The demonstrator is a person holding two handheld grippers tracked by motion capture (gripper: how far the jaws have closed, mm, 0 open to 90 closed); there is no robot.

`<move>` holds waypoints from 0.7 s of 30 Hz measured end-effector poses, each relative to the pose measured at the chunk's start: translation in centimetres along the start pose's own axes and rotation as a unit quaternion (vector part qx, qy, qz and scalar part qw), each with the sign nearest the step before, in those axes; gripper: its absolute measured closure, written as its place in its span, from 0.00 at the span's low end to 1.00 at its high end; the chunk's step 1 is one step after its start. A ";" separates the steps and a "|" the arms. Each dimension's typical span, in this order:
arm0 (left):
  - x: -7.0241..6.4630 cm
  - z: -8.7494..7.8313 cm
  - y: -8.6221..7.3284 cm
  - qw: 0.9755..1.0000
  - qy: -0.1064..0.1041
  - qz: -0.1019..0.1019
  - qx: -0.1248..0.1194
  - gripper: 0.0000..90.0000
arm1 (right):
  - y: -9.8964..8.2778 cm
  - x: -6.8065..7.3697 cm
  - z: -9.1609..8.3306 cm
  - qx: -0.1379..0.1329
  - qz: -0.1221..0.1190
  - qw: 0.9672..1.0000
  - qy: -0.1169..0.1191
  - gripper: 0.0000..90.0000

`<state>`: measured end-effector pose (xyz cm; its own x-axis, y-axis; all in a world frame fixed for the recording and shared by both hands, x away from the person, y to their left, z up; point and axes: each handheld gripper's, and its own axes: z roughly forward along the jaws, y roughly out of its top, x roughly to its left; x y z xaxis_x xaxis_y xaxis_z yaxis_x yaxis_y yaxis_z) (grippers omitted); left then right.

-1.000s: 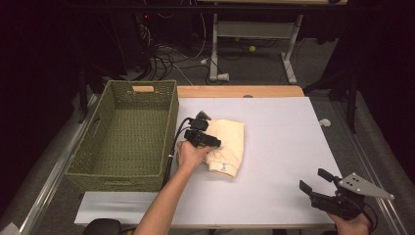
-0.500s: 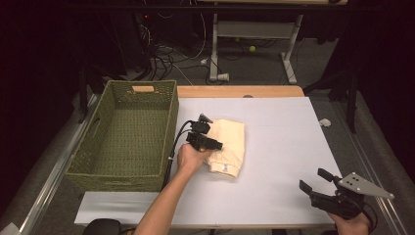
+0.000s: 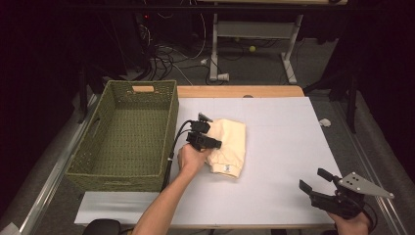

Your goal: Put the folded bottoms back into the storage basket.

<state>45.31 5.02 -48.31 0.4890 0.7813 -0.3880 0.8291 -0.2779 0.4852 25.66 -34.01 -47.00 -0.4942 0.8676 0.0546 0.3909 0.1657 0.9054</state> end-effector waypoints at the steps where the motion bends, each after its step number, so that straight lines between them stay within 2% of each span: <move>1: -0.2 -0.2 0.0 1.000 -0.002 0.001 -0.006 0.63 | 0.0 0.0 0.0 -0.001 0.000 1.000 0.000 0.24; 13: -2.1 -2.4 0.4 0.998 -0.030 0.026 -0.041 0.65 | 0.0 0.0 0.0 -0.002 -0.002 1.000 -0.001 0.24; 16: -2.3 -3.1 0.4 0.998 -0.026 0.030 -0.045 0.65 | 0.1 0.1 0.0 -0.001 -0.003 1.000 0.000 0.24; 20: -2.6 -4.4 0.3 0.997 -0.012 0.051 -0.048 0.65 | 0.0 0.1 0.0 0.000 -0.004 1.000 0.000 0.23; 21: -2.6 -4.4 0.3 0.997 -0.012 0.051 -0.048 0.65 | 0.0 0.0 0.0 -0.001 -0.001 1.000 0.000 0.23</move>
<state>43.10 5.36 -43.72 0.5771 0.7379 -0.3499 0.7451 -0.3003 0.5956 25.65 -34.00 -47.00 -0.4953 0.8671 0.0535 0.3887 0.1662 0.9062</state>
